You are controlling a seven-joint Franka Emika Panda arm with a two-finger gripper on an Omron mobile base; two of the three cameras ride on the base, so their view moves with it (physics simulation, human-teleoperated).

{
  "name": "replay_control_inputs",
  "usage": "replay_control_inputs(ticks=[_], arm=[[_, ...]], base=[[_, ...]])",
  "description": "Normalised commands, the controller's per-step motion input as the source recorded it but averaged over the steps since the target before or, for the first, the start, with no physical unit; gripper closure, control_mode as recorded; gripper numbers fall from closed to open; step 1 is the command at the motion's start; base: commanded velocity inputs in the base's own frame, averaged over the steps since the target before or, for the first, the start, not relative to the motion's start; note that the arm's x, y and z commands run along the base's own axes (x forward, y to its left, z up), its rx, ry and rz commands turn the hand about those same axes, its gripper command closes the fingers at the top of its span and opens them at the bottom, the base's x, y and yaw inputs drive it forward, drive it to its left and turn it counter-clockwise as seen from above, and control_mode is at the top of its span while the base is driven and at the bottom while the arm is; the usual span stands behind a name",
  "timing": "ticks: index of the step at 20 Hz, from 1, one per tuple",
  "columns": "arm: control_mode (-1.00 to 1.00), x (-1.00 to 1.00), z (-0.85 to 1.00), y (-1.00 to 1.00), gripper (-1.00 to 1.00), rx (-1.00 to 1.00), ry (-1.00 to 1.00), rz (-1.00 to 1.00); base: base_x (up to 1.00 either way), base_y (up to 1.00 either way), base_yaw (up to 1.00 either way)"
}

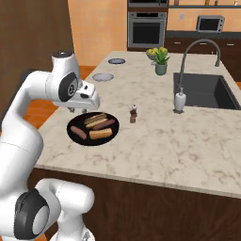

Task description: Place one bun and one sausage from the bowl on each plate.

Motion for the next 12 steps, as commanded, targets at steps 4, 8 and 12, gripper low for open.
replay_control_inputs(ticks=[4, 8, 12], arm=[[-1.0, 0.15, -0.45, 0.03, -1.0, 0.0, 0.02, -0.06], [-1.0, 0.32, -0.92, 0.5, -1.0, 0.03, 0.0, -0.47], [-1.0, 0.49, -0.67, 0.16, -1.0, 0.14, -0.01, -0.48]], base=[[0.0, 0.0, 0.0], [0.0, 0.0, 0.0], [0.0, 0.0, 0.0]])
